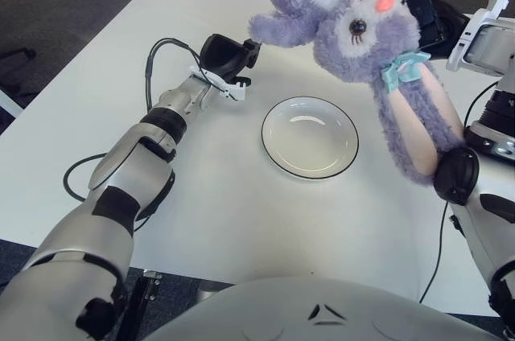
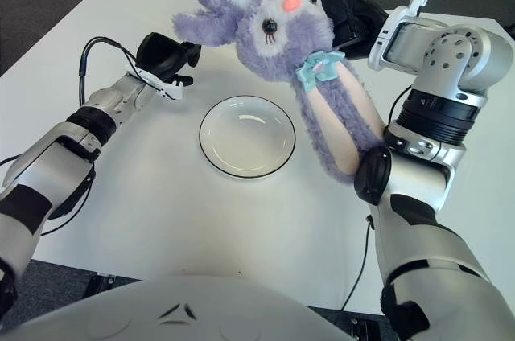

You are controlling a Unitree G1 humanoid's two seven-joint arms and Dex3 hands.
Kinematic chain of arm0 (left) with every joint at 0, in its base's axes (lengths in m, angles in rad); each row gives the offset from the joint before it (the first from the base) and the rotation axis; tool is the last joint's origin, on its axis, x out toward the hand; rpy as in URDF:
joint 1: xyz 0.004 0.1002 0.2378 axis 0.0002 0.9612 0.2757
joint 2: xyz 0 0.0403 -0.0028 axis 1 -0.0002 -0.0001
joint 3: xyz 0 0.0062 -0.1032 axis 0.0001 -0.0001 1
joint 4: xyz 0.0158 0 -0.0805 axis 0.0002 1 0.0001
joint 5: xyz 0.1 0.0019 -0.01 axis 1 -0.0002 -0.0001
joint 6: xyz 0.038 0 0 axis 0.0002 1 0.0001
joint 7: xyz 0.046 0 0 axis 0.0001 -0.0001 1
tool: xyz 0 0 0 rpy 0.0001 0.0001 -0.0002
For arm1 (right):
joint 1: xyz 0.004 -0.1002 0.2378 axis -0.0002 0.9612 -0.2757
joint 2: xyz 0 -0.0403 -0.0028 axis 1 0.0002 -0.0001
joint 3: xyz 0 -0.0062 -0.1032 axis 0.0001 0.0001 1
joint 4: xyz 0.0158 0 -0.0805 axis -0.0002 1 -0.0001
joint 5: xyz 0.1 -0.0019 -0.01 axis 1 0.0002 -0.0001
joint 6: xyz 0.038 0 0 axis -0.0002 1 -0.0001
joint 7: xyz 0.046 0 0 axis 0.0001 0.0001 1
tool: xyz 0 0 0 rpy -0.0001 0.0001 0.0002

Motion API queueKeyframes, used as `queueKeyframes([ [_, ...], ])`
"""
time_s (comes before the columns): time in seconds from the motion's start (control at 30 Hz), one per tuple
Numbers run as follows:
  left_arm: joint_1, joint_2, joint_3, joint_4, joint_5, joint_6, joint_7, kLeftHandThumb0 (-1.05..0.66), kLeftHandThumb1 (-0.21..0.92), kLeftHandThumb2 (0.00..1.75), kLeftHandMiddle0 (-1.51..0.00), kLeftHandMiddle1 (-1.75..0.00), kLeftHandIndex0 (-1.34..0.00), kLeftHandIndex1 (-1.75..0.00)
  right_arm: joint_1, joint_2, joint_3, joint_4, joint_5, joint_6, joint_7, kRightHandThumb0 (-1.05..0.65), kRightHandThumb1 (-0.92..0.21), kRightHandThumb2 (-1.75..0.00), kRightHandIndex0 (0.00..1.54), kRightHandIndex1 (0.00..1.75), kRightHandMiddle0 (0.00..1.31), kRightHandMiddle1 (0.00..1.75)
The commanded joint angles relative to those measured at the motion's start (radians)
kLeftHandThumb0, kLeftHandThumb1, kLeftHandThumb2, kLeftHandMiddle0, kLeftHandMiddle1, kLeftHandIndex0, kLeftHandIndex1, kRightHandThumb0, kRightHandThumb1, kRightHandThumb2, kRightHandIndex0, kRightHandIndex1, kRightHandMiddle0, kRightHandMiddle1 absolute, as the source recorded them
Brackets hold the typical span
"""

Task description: Put the doll into the plate.

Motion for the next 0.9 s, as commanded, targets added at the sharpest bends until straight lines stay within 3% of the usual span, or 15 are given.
queueKeyframes([
  [0.0, -0.006, 0.001, -0.001, 0.009, -0.002, 0.001, -0.006, -0.48, 0.32, 1.31, -1.23, -1.75, -0.61, -1.75, 0.016, -0.024, 0.017, -0.012, 0.032, -0.017, 0.032, 0.00, -0.07, -1.48, 0.92, 1.38, 0.60, 1.75],
  [0.23, -0.007, -0.001, -0.004, 0.008, 0.003, 0.009, 0.006, -0.48, 0.31, 1.32, -1.25, -1.75, -0.62, -1.75, 0.054, -0.061, 0.090, -0.036, 0.055, 0.027, 0.061, 0.00, -0.09, -1.48, 0.90, 1.44, 0.57, 1.75],
  [0.4, -0.005, 0.000, 0.002, 0.005, -0.004, 0.010, -0.005, -0.48, 0.31, 1.32, -1.23, -1.75, -0.61, -1.75, 0.136, -0.055, 0.116, -0.172, 0.048, 0.039, 0.009, 0.00, -0.11, -1.49, 0.86, 1.53, 0.53, 1.75],
  [0.67, -0.001, 0.004, 0.009, 0.003, -0.012, 0.008, -0.011, -0.48, 0.32, 1.32, -1.23, -1.75, -0.61, -1.75, 0.181, -0.077, 0.140, -0.213, 0.033, 0.019, -0.007, 0.00, -0.12, -1.50, 0.83, 1.60, 0.51, 1.75],
  [0.87, 0.000, 0.003, 0.014, 0.003, -0.016, 0.011, -0.018, -0.48, 0.32, 1.31, -1.22, -1.75, -0.61, -1.75, 0.189, -0.097, 0.162, -0.239, 0.022, 0.051, -0.045, 0.00, -0.11, -1.51, 0.83, 1.61, 0.52, 1.75],
])
